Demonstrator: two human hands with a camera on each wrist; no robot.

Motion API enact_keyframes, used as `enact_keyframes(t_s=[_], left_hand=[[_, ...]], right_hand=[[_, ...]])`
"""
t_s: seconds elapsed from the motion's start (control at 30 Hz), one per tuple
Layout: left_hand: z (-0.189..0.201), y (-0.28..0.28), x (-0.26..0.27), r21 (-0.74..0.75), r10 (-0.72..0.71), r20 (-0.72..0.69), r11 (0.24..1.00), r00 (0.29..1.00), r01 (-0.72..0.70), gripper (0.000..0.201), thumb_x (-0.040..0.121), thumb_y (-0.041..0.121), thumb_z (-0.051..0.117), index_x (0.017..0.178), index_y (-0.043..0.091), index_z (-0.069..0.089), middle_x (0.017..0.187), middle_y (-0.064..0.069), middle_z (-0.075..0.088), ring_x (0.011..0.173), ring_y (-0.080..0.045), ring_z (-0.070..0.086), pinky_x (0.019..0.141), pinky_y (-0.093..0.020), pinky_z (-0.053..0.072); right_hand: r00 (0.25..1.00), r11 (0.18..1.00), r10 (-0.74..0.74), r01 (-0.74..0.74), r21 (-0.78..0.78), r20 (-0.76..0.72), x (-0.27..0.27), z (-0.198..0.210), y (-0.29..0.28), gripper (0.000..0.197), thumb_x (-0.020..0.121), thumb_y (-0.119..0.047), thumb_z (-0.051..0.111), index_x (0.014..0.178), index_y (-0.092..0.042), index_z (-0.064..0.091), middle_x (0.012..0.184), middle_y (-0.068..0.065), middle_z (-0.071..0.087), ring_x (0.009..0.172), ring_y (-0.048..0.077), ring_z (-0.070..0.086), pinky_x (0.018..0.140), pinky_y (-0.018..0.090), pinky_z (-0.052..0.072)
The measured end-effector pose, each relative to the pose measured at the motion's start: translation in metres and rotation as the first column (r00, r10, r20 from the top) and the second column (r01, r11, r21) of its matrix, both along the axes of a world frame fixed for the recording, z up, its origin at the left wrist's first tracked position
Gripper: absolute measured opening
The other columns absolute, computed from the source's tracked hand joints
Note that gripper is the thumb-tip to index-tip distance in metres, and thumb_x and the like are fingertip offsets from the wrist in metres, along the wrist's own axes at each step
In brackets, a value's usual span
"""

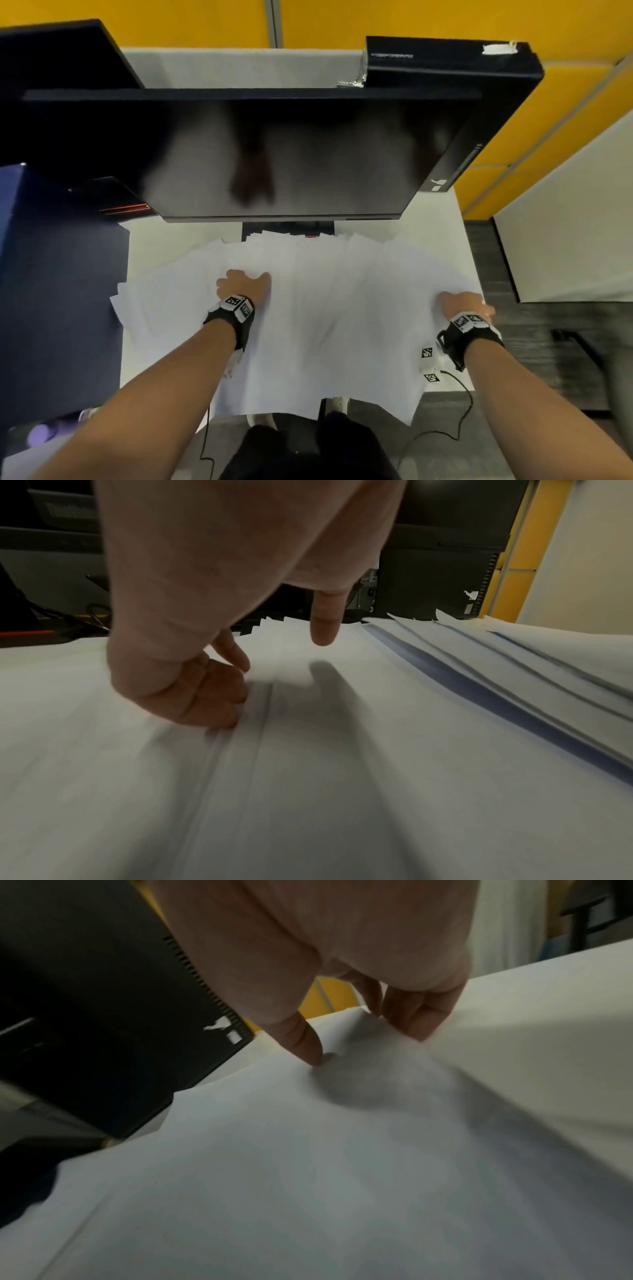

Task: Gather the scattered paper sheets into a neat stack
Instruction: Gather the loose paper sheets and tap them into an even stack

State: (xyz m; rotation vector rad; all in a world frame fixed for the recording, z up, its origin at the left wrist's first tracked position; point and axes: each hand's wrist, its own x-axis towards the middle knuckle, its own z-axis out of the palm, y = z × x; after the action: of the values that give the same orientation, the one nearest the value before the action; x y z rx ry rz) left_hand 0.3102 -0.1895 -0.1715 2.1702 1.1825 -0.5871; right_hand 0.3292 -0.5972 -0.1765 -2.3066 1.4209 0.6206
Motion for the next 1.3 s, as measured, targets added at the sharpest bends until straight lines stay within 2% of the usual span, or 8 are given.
enact_keyframes(t_s=[0.33, 0.5, 0.7, 0.83, 1.0, 1.07, 1.17, 1.3], left_hand=[[0.002, 0.013, 0.0, -0.024, 0.041, 0.059, 0.999, 0.997, -0.04, 0.074, 0.079, 0.05, 0.062, 0.142, 0.018, 0.041, 0.141, -0.013, 0.039, 0.128, -0.035, 0.048, 0.106, -0.045, 0.044], [0.0, 0.023, -0.005, -0.061, 0.033, 0.073, 0.998, 0.997, -0.029, 0.077, 0.078, 0.051, 0.064, 0.143, 0.019, 0.04, 0.143, -0.011, 0.044, 0.126, -0.034, 0.053, 0.104, -0.044, 0.047], [0.0, 0.003, -0.003, -0.149, 0.027, 0.157, 0.989, 0.987, -0.004, 0.064, 0.081, 0.045, 0.065, 0.137, 0.019, 0.048, 0.138, -0.008, 0.053, 0.122, -0.029, 0.057, 0.099, -0.036, 0.048], [0.003, 0.007, -0.014, -0.202, -0.003, 0.231, 0.978, 0.973, 0.051, 0.06, 0.089, 0.041, 0.065, 0.139, 0.014, 0.048, 0.12, -0.004, 0.061, 0.102, -0.021, 0.059, 0.087, -0.027, 0.043], [-0.002, 0.014, -0.054, -0.156, -0.195, 0.119, 0.965, 0.973, 0.213, 0.071, 0.086, 0.051, 0.063, 0.143, 0.013, 0.044, 0.137, -0.01, 0.056, 0.114, -0.027, 0.06, 0.086, -0.028, 0.042], [-0.008, 0.005, -0.067, -0.169, -0.226, 0.095, 0.956, 0.97, 0.239, 0.072, 0.086, 0.053, 0.063, 0.142, 0.013, 0.043, 0.138, -0.01, 0.054, 0.118, -0.027, 0.059, 0.086, -0.028, 0.042], [-0.011, -0.013, -0.076, -0.213, -0.226, 0.156, 0.943, 0.962, 0.256, 0.066, 0.089, 0.046, 0.064, 0.141, 0.011, 0.042, 0.133, -0.011, 0.056, 0.111, -0.023, 0.058, 0.092, -0.028, 0.044], [-0.012, -0.011, -0.084, -0.152, -0.216, 0.192, 0.957, 0.957, 0.247, 0.072, 0.086, 0.048, 0.064, 0.145, 0.014, 0.041, 0.137, -0.01, 0.053, 0.119, -0.026, 0.058, 0.104, -0.037, 0.046]], right_hand=[[0.908, 0.912, 0.247, -0.336, 0.236, 0.338, 0.031, -0.001, 0.051, 0.056, 0.088, -0.029, 0.06, 0.139, -0.008, 0.051, 0.14, 0.019, 0.05, 0.124, 0.036, 0.054, 0.103, 0.036, 0.042], [0.982, 0.985, 0.148, -0.157, 0.069, 0.116, 0.03, -0.001, 0.042, 0.063, 0.089, -0.037, 0.055, 0.139, -0.001, 0.043, 0.139, 0.025, 0.042, 0.124, 0.042, 0.047, 0.104, 0.047, 0.039], [0.944, 0.924, 0.205, -0.274, 0.268, 0.258, 0.027, -0.008, 0.089, 0.063, 0.084, -0.035, 0.055, 0.138, -0.004, 0.047, 0.139, 0.021, 0.047, 0.119, 0.04, 0.054, 0.101, 0.043, 0.046], [0.89, 0.864, 0.138, -0.323, 0.386, 0.435, 0.019, 0.0, 0.082, 0.066, 0.089, -0.028, 0.063, 0.147, -0.007, 0.039, 0.142, 0.019, 0.049, 0.126, 0.033, 0.053, 0.103, 0.034, 0.041], [0.9, 0.874, 0.308, -0.396, 0.281, 0.308, -0.027, -0.002, 0.052, 0.066, 0.091, -0.033, 0.061, 0.146, 0.0, 0.041, 0.14, 0.021, 0.053, 0.127, 0.034, 0.053, 0.105, 0.033, 0.04], [0.872, 0.834, 0.402, -0.475, 0.28, 0.28, -0.049, -0.01, 0.061, 0.061, 0.091, -0.034, 0.059, 0.14, 0.002, 0.046, 0.125, 0.022, 0.063, 0.113, 0.033, 0.061, 0.092, 0.029, 0.047], [0.802, 0.739, 0.535, -0.597, 0.312, 0.266, -0.072, -0.015, 0.087, 0.025, 0.092, -0.032, 0.056, 0.103, -0.009, 0.054, 0.103, 0.015, 0.06, 0.087, 0.026, 0.058, 0.072, 0.028, 0.045], [0.83, 0.775, 0.483, -0.554, 0.306, 0.279, -0.078, -0.012, 0.088, 0.054, 0.093, -0.03, 0.058, 0.139, -0.003, 0.05, 0.128, 0.017, 0.06, 0.117, 0.031, 0.058, 0.099, 0.032, 0.042]])
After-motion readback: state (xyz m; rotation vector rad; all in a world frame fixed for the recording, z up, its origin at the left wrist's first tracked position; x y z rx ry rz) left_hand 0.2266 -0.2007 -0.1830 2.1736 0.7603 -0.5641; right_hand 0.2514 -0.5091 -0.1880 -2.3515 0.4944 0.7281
